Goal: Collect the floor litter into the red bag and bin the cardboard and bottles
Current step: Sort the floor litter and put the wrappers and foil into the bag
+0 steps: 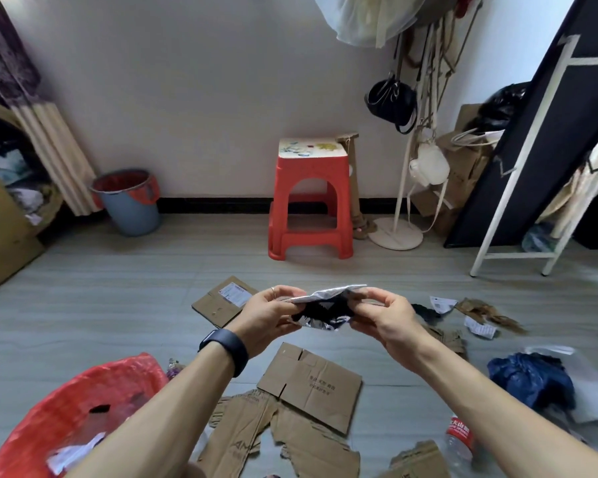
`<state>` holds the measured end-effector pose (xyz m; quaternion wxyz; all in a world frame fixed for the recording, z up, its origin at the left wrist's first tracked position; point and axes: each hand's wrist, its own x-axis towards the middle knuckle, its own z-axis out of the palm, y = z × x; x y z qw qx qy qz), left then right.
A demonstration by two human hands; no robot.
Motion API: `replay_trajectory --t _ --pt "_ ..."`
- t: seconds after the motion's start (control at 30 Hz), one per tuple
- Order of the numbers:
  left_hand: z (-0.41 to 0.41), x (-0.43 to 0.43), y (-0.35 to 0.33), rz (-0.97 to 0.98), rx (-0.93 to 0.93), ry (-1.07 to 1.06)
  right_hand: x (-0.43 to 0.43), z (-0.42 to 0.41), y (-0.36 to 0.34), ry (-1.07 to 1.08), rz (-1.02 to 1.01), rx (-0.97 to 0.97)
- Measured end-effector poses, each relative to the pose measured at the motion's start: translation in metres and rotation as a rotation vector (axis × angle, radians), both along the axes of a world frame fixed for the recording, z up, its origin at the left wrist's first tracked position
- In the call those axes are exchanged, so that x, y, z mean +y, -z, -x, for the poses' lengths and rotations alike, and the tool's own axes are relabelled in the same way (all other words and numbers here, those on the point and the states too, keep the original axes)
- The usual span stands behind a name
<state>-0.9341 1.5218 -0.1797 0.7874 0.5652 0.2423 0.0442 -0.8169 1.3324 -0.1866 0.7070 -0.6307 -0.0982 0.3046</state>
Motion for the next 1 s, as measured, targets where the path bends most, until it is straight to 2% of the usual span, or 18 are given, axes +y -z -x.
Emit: replay_trajectory --t 0.17,0.27,0.4,0.47,0.53,0.67,0.73,0.87,0.93,1.0 --pt "0.006 -0.001 -0.008 0.208 0.026 0.084 0.004 0.002 -0.003 0.068 -0.021 -0.065" --pt "0.003 0.000 -0.004 0.119 0.026 -0.019 0.005 0.004 -0.004 -0.012 -0.034 -0.041" --pt "0.003 0.007 0.004 -0.020 0.019 -0.156 0.006 0.008 -0.007 -0.195 -0.058 0.082" --pt "0.004 0.013 0.006 -0.065 0.007 -0.190 0.007 0.010 -0.005 -0.197 -0.022 0.050" --pt "0.007 0.020 0.005 -0.132 0.015 -0.188 0.008 0.011 -0.001 -0.161 0.053 -0.064" --pt "0.027 0.060 0.008 -0.414 0.023 -0.238 0.013 0.017 0.010 -0.241 0.316 -0.326" --pt "0.050 0.089 0.011 -0.667 0.064 -0.308 0.018 0.024 0.017 -0.334 0.469 -0.485" --pt "0.136 0.136 0.025 -1.232 0.265 -0.501 0.049 0.048 0.029 -0.622 0.710 -0.776" --pt "0.186 0.156 0.045 -1.358 0.366 -0.577 0.069 0.068 0.040 -0.776 0.759 -0.865" --pt "0.226 0.166 0.069 -1.391 0.518 -0.551 0.088 0.088 0.055 -0.910 0.799 -0.983"
